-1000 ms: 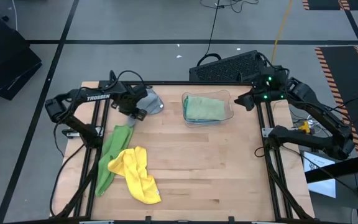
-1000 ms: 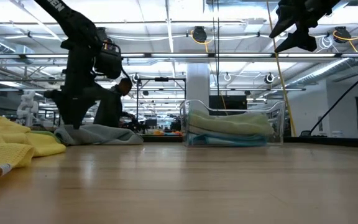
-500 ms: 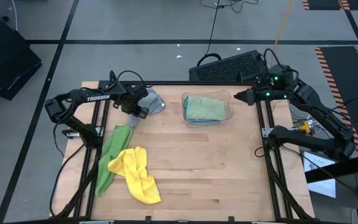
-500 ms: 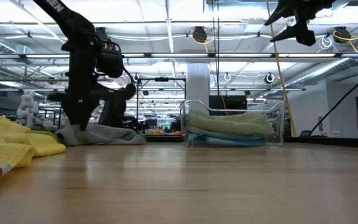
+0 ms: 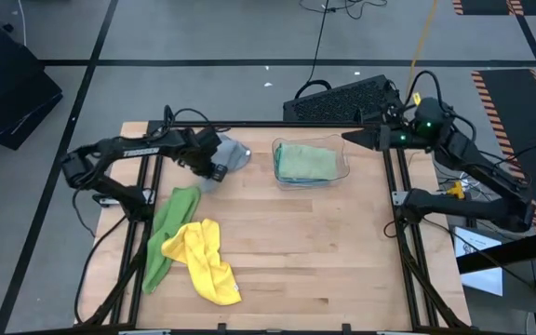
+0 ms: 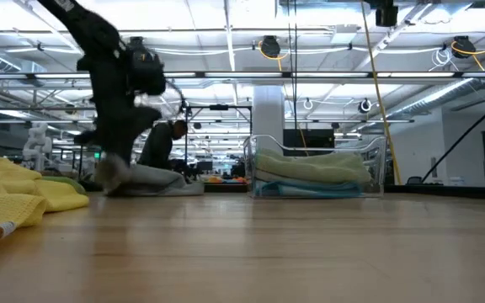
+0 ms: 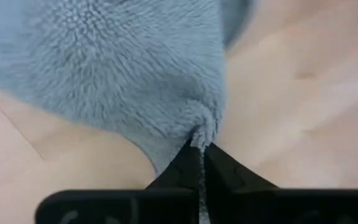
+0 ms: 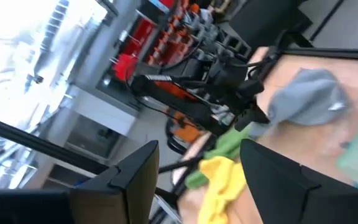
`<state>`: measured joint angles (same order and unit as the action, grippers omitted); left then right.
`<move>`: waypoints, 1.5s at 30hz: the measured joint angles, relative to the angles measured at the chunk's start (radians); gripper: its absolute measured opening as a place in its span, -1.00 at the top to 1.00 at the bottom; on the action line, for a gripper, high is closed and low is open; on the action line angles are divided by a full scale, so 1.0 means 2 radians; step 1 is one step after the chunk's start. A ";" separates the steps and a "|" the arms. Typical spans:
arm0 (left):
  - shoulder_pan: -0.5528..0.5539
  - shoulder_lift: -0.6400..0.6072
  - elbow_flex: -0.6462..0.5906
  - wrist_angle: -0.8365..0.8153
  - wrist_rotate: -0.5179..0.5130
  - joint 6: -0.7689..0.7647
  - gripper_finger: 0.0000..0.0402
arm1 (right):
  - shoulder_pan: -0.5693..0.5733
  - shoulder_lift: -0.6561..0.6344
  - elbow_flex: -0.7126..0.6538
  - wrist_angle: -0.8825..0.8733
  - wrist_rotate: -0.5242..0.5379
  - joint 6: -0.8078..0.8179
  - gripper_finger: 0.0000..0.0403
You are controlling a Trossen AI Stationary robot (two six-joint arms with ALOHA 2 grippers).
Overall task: Fold microfiber towels
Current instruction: Fold the gray towel
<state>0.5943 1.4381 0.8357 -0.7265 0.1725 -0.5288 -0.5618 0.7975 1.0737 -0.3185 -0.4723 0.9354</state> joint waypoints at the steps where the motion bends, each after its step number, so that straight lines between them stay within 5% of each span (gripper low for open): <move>1: -0.007 -0.012 0.009 -0.007 0.001 -0.007 0.97 | 0.012 0.000 0.000 0.005 0.013 0.005 -0.08; 6: -0.056 -0.077 0.063 -0.014 -0.004 -0.064 0.98 | 0.078 0.004 0.000 -0.002 0.090 0.011 -0.08; 13: -0.161 -0.147 0.146 -0.013 -0.092 -0.151 0.99 | 0.172 0.037 0.000 0.000 0.161 0.013 -0.08; 22: -0.297 -0.156 0.243 -0.008 -0.177 -0.206 0.99 | 0.282 0.114 0.000 0.013 0.226 0.029 -0.08; 30: -0.392 -0.153 0.250 0.063 -0.233 -0.248 1.00 | 0.353 0.169 0.000 0.059 0.264 0.040 -0.08; 37: -0.449 -0.140 0.249 0.151 -0.262 -0.251 0.99 | 0.413 0.194 0.000 0.121 0.350 -0.062 -0.08; 45: -0.454 -0.119 0.249 0.205 -0.267 -0.233 0.99 | 0.424 0.201 0.000 0.145 0.367 -0.161 -0.08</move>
<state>-0.3137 1.1996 1.3331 -0.3172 -0.3608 -0.9944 0.2863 1.1992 1.0737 -0.0289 0.2611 0.6125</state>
